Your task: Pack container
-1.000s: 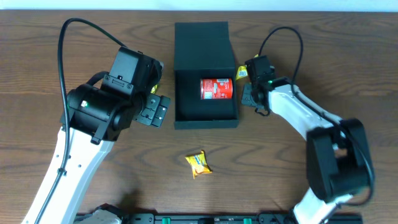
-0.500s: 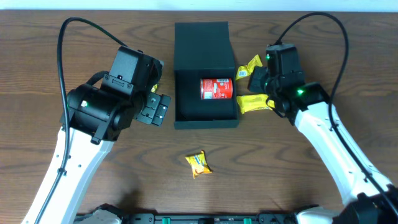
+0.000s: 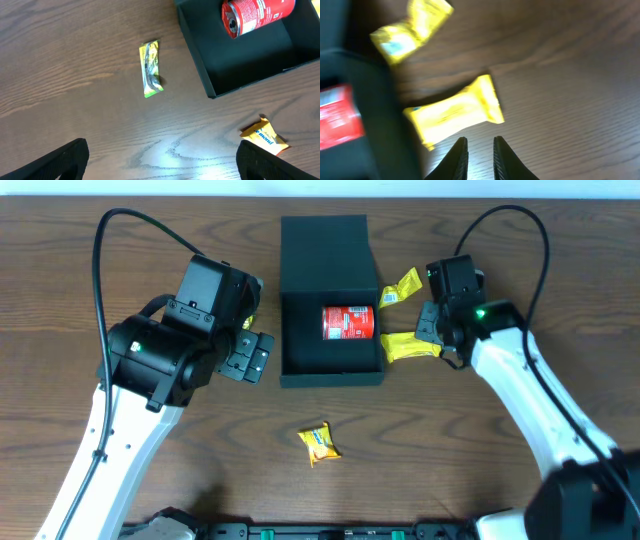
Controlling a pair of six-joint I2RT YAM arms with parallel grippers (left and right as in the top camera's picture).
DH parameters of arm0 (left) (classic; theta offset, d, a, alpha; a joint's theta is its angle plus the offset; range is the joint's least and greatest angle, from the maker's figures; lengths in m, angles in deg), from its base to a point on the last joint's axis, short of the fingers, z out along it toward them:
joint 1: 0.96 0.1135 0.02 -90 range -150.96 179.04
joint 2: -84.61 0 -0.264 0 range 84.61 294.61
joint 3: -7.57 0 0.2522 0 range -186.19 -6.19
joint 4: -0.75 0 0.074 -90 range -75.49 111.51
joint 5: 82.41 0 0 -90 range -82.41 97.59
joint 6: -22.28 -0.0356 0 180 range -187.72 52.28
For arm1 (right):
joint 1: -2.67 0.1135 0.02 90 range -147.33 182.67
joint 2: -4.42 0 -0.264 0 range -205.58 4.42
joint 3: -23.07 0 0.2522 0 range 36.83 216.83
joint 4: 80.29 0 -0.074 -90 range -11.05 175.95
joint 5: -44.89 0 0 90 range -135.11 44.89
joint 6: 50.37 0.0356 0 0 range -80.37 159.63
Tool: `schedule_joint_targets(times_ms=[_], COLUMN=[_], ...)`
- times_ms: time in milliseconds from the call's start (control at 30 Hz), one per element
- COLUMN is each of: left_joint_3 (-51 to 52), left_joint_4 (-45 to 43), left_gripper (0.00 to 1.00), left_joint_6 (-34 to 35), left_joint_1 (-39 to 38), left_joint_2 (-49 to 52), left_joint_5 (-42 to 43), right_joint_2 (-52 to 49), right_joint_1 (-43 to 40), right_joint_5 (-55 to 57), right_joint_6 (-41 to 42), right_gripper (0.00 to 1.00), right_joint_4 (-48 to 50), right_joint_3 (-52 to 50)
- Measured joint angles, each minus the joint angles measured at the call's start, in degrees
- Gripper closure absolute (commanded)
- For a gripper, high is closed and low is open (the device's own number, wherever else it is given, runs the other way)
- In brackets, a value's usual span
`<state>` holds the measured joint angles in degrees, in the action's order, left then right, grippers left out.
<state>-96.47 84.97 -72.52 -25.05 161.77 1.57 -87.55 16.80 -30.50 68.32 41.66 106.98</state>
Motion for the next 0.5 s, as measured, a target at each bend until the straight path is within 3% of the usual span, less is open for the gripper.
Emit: schedule_joint_targets(times_ms=[267,500], left_joint_3=[0.00,0.00], left_joint_4=[1.46,1.09], left_gripper=[0.05,0.05], left_joint_6=[-0.02,-0.02], left_joint_1=[0.00,0.00], left_joint_2=[0.00,0.00], left_joint_5=[0.00,0.00], right_joint_2=[-7.82,-8.28], right_joint_1=[-10.88,-22.82], right_joint_5=[-9.18,-31.21], right_joint_6=[-2.16,-8.09], right_gripper=[0.80,0.52], right_joint_4=[3.43,5.07], right_joint_3=[-0.02,-0.02])
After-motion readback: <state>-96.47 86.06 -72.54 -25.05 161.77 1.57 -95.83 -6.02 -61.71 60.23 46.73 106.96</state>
